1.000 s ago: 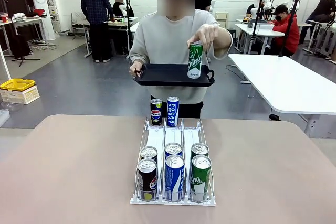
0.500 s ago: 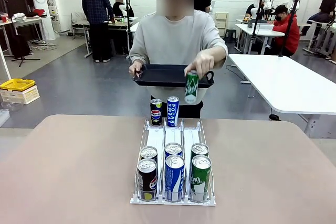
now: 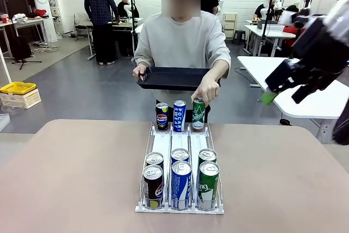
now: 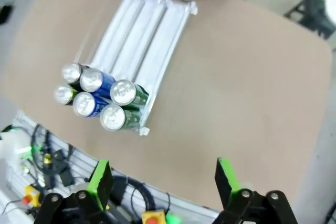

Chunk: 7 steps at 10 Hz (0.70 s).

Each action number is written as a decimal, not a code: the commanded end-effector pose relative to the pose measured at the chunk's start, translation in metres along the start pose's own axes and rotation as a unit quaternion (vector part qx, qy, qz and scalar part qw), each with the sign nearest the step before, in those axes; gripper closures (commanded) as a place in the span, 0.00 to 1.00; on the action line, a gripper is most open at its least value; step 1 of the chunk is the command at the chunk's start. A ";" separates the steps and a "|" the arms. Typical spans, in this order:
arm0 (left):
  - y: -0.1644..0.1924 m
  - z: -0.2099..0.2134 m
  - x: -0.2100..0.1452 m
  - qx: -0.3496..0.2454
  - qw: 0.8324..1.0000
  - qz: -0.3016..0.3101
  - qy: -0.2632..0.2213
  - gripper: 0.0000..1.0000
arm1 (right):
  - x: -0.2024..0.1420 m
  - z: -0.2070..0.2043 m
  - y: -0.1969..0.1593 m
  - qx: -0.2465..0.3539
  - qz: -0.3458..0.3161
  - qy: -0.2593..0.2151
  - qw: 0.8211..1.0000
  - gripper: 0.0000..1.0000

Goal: Retrieve and hand over the desired beverage to the person.
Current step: Pick up a can of the same type that the person held from the Automatic Can Dispenser.

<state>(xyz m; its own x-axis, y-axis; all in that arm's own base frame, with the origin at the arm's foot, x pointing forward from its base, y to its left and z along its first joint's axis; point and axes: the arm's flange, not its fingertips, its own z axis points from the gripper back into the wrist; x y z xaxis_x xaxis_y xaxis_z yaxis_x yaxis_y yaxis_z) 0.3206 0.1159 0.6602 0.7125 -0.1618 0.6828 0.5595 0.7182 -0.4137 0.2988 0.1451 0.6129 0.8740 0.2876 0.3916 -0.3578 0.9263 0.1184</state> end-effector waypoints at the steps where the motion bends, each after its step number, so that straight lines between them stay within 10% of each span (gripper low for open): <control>1: 0.001 0.001 0.000 -0.006 1.000 -0.004 -0.006 0.00 | 0.009 -0.007 0.016 -0.030 -0.033 0.032 0.999 0.00; 7: 0.001 0.001 0.000 -0.006 1.000 -0.004 -0.006 0.00 | 0.005 -0.019 0.020 -0.026 -0.026 0.024 0.999 0.00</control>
<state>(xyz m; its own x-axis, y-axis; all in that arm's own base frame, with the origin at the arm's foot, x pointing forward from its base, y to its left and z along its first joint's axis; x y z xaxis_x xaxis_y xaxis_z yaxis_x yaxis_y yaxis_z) 0.3206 0.1160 0.6601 0.7125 -0.1615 0.6828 0.5593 0.7182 -0.4138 0.3017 0.1723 0.6005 0.9134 0.2338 0.3333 -0.2845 0.9521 0.1117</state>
